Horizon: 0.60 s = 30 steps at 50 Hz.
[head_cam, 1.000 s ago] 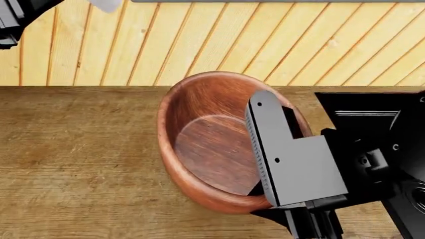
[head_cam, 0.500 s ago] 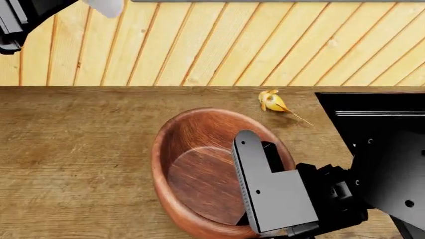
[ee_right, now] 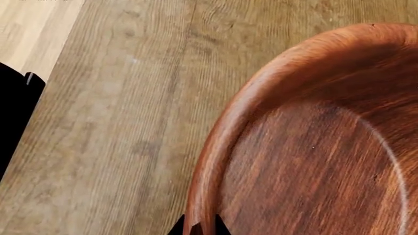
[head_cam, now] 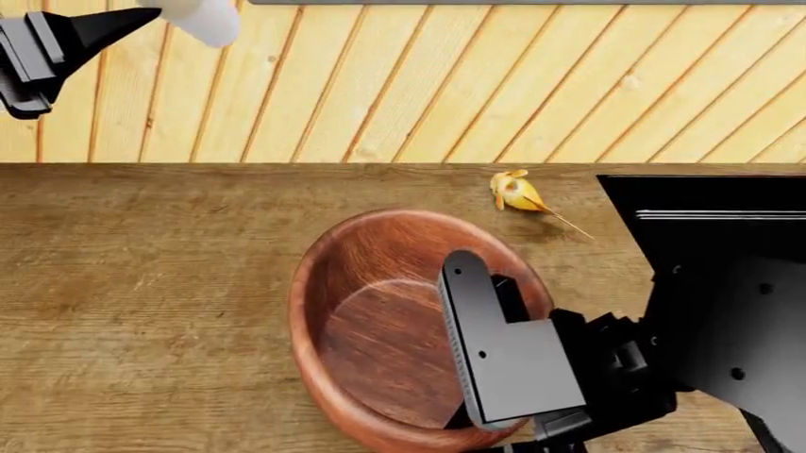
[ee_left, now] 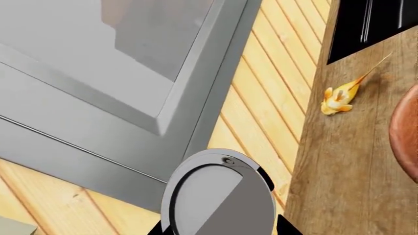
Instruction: Pick the cup and bowl from the sink and place them on the counter for drying.
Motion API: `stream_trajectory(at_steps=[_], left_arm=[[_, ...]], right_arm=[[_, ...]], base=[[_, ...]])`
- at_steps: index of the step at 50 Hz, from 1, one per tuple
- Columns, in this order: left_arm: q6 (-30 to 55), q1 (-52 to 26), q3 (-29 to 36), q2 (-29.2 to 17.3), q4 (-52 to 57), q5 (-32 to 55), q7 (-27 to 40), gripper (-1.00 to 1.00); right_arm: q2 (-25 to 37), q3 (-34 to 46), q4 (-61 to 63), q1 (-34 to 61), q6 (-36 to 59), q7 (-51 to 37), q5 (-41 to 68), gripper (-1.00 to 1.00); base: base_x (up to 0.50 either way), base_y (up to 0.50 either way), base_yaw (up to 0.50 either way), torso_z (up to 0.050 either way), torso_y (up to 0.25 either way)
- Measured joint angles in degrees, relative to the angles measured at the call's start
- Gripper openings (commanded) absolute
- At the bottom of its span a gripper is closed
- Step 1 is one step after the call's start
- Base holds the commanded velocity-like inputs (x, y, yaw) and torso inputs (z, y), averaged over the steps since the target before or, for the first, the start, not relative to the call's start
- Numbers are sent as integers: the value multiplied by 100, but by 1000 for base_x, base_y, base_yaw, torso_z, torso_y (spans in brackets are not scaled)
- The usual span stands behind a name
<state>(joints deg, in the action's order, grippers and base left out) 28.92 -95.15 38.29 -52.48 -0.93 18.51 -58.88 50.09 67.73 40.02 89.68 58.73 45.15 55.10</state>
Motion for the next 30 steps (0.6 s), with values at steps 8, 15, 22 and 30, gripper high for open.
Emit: stream_trajectory(at_steps=[8, 15, 22, 30], left_arm=[[6, -11, 5, 19, -23, 6, -9, -100], [7, 4, 3, 30, -21, 21, 2, -100], [3, 20, -4, 36, -19, 35, 17, -100], [-17, 72, -19, 34, -12, 59, 51, -100]], right_arm=[[-11, 41, -46, -97, -77, -25, -41, -100], [-13, 52, -54, -136, -103, -43, -43, 100], [46, 107, -34, -69, -9, -29, -140, 100], [128, 81, 48, 177, 212, 41, -92, 100]], base=[[0, 0, 0, 0, 0], [0, 0, 0, 0, 0], [0, 0, 0, 0, 0], [0, 0, 0, 0, 0]])
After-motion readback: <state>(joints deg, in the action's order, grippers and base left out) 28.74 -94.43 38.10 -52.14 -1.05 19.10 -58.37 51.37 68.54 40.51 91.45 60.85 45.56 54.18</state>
